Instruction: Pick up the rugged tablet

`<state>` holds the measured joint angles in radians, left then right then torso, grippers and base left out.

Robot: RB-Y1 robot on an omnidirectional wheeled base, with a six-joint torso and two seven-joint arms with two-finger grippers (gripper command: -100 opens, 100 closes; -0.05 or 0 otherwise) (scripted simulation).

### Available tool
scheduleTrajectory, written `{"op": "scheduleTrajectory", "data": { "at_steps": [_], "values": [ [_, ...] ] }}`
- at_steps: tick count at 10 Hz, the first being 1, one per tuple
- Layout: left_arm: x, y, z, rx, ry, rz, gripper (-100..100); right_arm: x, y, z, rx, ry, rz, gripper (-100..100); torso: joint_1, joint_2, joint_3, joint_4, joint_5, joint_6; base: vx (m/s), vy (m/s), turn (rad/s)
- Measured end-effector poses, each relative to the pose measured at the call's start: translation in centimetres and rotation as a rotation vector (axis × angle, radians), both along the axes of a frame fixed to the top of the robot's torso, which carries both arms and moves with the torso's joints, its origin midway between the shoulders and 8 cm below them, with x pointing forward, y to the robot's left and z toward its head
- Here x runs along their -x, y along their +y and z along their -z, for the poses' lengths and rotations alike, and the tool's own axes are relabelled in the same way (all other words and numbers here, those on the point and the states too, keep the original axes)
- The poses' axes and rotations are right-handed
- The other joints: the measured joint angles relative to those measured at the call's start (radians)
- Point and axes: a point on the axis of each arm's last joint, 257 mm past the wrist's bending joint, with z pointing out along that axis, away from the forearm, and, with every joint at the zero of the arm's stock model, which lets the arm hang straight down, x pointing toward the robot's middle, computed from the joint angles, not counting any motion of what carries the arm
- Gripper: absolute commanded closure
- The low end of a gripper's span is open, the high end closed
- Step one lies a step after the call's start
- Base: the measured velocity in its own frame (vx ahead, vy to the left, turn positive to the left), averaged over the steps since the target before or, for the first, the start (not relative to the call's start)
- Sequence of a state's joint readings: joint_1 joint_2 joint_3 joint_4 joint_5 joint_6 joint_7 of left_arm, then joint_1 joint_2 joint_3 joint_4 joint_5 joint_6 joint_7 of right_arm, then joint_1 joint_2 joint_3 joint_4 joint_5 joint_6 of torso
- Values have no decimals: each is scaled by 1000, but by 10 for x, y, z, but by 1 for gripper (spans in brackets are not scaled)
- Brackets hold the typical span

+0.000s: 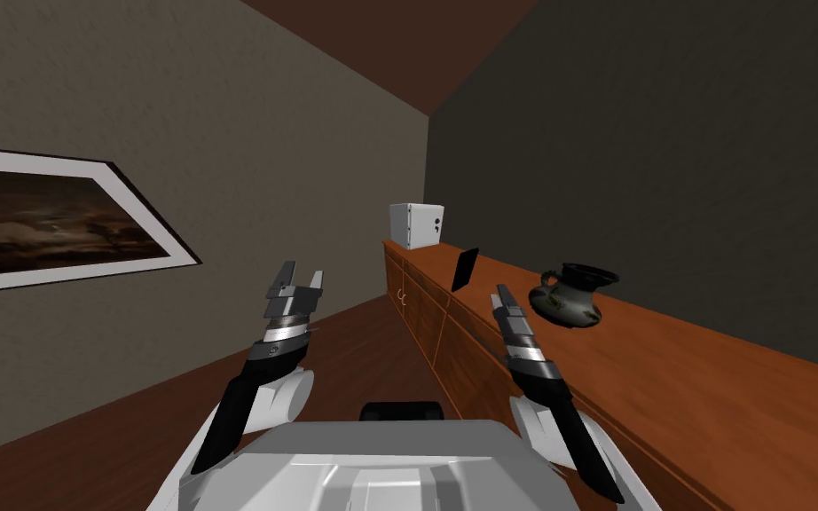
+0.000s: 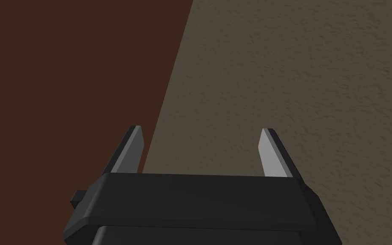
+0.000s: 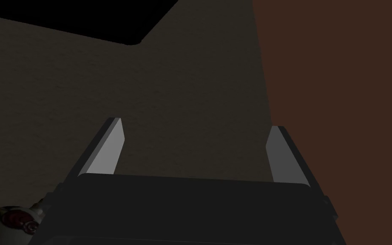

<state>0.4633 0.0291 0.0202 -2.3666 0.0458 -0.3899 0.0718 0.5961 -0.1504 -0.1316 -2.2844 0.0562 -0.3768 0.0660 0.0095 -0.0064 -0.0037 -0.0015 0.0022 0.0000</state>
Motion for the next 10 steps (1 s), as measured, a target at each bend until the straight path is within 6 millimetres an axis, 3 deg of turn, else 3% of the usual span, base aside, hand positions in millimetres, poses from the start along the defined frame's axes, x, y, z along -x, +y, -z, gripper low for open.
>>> {"op": "scheduleTrajectory", "data": {
  "at_steps": [5,10],
  "values": [
    [0,0,0,0,0,0,0,9,-31,27,116,151,122,-100,0,-1,-1,0,0,0,114,138,-59],
    [0,0,0,0,0,0,0,28,-76,58,231,324,272,-100,2,-1,-1,0,0,0,111,153,-58]
  ]
}}
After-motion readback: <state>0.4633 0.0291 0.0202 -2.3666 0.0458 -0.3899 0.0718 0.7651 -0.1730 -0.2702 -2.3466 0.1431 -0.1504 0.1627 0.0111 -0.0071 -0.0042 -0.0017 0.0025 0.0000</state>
